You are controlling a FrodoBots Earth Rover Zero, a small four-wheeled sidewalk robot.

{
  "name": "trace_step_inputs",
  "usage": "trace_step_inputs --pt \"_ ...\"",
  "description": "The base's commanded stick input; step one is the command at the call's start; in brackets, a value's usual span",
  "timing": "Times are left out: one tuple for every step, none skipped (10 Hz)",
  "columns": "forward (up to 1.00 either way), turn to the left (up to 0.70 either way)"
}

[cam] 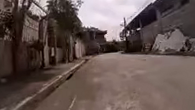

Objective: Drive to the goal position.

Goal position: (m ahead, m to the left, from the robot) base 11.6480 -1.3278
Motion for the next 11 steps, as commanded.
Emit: trace_step_inputs --pt "1.0 0.0" --pt "1.0 0.0" --pt "1.0 0.0" --pt "1.0 0.0" --pt "1.0 0.0" --pt "1.0 0.0" --pt "1.0 0.0" --pt "1.0 -0.16" --pt "1.0 -0.34" --pt "1.0 -0.38" --pt "1.0 -0.35"
